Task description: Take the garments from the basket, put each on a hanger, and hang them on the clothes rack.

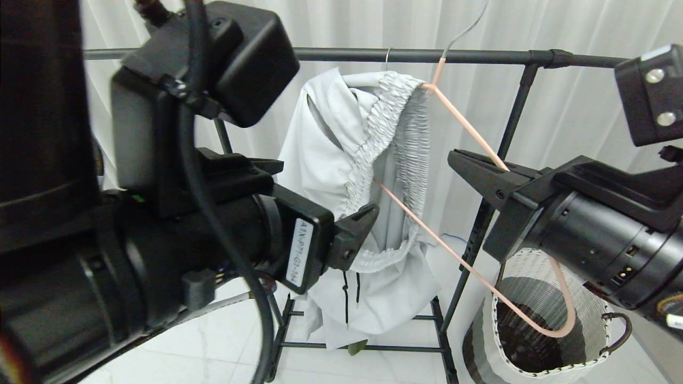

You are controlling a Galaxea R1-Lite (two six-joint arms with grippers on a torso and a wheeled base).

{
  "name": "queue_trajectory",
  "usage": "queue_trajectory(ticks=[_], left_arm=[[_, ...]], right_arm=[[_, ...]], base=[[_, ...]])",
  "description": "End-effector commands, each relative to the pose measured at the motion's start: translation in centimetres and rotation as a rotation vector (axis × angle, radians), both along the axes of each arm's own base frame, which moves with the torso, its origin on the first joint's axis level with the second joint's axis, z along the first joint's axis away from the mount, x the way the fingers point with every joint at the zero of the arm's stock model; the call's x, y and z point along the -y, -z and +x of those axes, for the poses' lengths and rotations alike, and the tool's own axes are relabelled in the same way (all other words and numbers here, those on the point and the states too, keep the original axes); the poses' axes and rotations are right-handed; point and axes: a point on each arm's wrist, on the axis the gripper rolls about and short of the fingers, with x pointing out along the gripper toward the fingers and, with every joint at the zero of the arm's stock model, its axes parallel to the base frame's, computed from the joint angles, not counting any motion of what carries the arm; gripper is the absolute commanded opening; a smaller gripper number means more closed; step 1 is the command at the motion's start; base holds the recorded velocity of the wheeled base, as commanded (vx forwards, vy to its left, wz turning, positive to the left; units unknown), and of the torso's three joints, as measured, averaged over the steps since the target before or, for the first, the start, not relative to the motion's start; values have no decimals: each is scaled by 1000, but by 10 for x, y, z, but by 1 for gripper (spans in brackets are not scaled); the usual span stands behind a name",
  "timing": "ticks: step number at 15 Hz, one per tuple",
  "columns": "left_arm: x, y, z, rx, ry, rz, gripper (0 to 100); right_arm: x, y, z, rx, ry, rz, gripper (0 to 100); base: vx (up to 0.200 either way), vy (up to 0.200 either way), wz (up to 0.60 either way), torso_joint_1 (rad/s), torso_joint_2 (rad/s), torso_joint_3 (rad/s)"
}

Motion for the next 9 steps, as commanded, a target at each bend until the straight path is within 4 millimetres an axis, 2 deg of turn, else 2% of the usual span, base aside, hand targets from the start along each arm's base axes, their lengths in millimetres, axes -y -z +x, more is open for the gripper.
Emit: queue_trajectory(ticks=[1,3,5,7,9], left_arm=[[-40,-11,-13,63,93,-1,100],[-70,-19,-4,168,167,89,100],[-86,-23,7,244,250,164,100],[-84,-20,15,277,367,215,100],[-73,-14,27,277,432,260,100]], right_arm=[[15,1,-6,11,-19,-5,0],[31,5,-11,17,-70,-50,0],[41,4,-16,9,-118,-80,0],[44,10,-19,-1,-156,-108,0],[45,18,-21,-5,-173,-138,0]], base=[[0,0,0,0,0,0],[0,0,0,0,0,0],[0,0,0,0,0,0],[0,0,0,0,0,0],[0,0,0,0,0,0]])
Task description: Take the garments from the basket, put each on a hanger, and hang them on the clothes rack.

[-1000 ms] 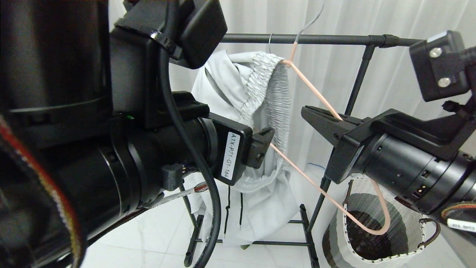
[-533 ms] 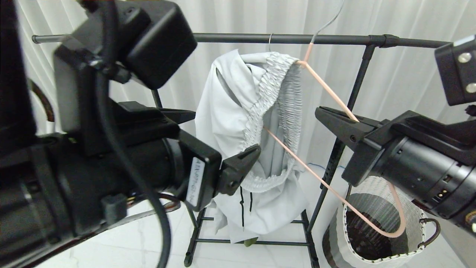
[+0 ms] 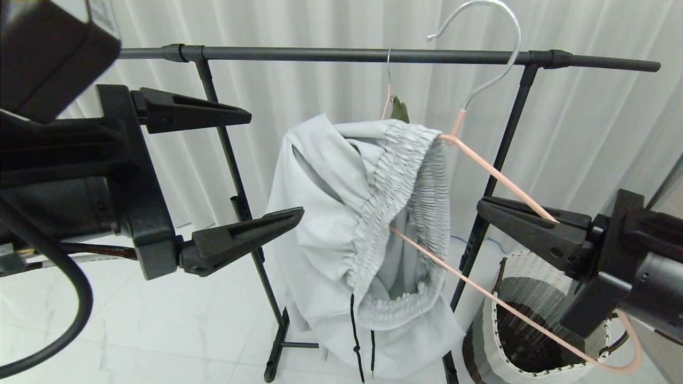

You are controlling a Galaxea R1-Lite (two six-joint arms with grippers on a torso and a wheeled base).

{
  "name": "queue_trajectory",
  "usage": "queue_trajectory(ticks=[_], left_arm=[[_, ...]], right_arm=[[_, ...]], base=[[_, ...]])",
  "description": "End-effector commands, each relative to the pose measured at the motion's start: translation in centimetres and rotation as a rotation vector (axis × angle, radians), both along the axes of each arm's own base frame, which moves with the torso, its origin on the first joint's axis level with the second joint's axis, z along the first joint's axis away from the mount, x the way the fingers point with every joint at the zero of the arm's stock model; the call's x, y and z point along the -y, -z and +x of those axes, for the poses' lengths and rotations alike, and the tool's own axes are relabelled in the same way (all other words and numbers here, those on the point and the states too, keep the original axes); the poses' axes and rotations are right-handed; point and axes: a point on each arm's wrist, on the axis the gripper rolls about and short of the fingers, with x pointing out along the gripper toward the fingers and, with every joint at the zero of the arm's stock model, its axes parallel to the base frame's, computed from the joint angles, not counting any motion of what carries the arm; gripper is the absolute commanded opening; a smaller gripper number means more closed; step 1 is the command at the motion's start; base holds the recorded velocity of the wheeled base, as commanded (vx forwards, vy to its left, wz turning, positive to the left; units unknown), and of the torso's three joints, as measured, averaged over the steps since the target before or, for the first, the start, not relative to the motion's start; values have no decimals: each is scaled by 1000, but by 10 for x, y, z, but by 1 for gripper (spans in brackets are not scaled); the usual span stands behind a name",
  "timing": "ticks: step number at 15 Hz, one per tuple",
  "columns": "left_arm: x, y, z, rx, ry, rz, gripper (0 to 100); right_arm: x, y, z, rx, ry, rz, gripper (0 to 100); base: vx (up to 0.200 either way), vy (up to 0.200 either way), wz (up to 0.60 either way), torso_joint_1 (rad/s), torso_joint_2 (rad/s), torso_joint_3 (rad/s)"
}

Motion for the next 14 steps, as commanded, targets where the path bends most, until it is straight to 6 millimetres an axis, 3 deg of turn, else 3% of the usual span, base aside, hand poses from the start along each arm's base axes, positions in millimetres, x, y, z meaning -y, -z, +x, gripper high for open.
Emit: queue_trajectory(ticks=[1,6,14], left_arm=[[7,4,13,-12,8,29,100],[37,16,44,-58,145,76,100],[47,50,50,-180,249,121,100]], right_arm=[[4,3,-3,1,-6,-8,0],[6,17,-16,-4,-76,-51,0],[1,25,-27,40,-176,-113,0]], base=[[0,0,0,0,0,0],[0,0,0,0,0,0],[0,0,0,0,0,0]])
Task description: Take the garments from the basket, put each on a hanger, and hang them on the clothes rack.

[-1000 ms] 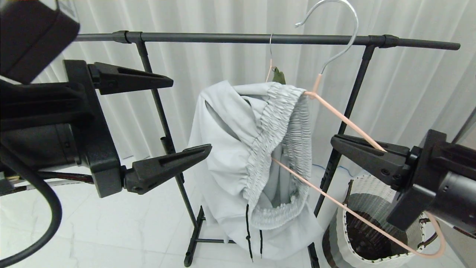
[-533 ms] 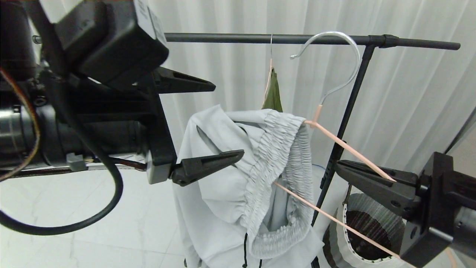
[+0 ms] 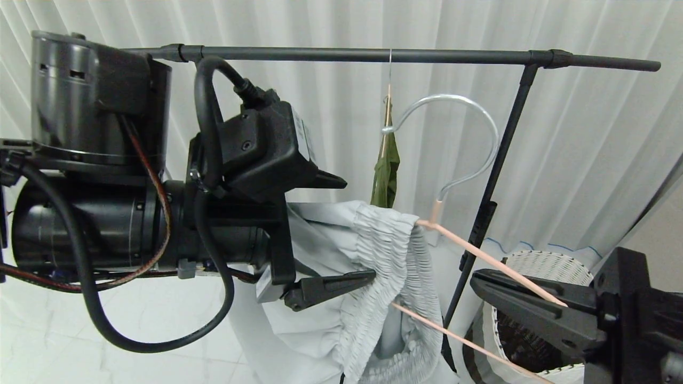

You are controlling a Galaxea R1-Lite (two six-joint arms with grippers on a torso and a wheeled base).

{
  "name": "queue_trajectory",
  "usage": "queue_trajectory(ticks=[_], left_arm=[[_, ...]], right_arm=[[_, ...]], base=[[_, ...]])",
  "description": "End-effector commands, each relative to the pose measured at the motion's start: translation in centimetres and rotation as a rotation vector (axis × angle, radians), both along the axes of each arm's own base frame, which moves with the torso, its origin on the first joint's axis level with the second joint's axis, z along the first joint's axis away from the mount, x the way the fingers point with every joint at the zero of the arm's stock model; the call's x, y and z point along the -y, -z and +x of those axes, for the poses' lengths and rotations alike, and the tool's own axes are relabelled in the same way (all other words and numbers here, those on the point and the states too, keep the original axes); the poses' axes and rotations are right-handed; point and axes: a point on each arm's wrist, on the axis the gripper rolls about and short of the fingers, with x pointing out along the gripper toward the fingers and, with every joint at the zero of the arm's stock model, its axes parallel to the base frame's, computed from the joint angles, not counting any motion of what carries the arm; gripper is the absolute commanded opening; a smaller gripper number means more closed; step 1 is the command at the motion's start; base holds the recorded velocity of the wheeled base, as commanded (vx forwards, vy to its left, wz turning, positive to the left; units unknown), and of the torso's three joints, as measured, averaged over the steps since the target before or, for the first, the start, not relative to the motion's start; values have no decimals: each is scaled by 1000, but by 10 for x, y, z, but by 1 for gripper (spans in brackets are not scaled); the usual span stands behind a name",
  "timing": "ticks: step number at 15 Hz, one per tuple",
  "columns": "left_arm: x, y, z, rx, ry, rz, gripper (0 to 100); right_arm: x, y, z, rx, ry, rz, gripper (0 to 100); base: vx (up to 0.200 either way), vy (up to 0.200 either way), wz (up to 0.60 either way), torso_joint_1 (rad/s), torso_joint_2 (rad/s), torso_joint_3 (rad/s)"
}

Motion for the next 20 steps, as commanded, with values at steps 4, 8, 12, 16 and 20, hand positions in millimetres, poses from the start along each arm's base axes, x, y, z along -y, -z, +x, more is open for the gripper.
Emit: queue_trajectory(ticks=[4,8,12,16,20], left_arm=[[2,8,2,-25,9,16,0],[0,11,1,-30,6,22,0],[-1,9,1,-24,-3,21,0],[-2,7,3,-2,-23,12,0],[-2,8,10,58,-91,-6,0]], right_arm=[[-2,-1,0,22,-11,-9,0],[-3,-1,5,24,20,-12,0],[0,-8,16,44,83,0,0],[1,-8,19,55,113,-8,100],[5,-8,24,67,150,-15,100]], base=[[0,0,0,0,0,0],[0,0,0,0,0,0],[0,0,0,0,0,0],[0,0,0,0,0,0],[0,0,0,0,0,0]])
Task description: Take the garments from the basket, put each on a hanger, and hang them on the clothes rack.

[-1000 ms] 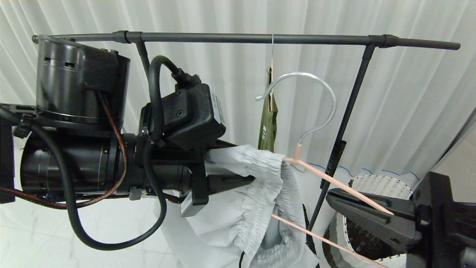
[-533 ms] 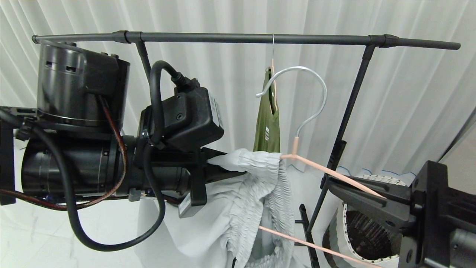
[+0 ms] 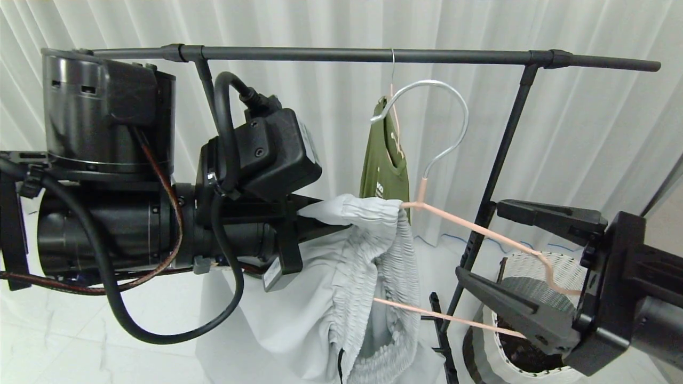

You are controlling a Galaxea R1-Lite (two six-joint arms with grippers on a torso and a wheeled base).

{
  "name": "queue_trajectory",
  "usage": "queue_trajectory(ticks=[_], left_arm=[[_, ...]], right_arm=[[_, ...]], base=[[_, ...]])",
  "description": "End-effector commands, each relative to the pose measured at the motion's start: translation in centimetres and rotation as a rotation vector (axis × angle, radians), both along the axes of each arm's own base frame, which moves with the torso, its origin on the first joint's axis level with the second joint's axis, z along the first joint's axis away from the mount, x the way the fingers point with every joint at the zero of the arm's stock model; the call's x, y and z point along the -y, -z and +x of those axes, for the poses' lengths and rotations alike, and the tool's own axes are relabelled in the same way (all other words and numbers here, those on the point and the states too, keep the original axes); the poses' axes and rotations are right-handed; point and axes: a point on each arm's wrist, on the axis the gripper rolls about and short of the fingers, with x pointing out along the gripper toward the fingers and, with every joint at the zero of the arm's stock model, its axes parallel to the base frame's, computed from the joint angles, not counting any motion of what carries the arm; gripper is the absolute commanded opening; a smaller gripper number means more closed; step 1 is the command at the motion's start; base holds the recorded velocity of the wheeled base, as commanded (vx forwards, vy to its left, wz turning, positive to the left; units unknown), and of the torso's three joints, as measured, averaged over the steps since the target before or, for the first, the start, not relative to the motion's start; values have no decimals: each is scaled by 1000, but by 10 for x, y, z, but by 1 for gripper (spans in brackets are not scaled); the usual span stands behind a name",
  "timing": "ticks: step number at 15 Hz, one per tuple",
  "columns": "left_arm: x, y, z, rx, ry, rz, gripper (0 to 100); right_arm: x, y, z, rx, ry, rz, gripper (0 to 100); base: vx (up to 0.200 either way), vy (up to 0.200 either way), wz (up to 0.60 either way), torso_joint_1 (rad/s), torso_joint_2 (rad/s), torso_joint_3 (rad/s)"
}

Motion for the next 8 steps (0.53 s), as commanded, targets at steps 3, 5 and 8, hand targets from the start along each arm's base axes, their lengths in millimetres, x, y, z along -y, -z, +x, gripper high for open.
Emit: queue_trajectory(ticks=[3,5,8], left_arm=[[-8,9,7,40,-75,42,0],[-12,12,13,54,-165,76,0],[-9,6,17,23,-244,1,0]], right_arm=[[8,0,12,12,79,-13,100],[12,1,17,10,106,-16,100],[14,2,18,6,121,-16,100]], base=[[0,0,0,0,0,0],[0,0,0,0,0,0],[0,0,0,0,0,0]])
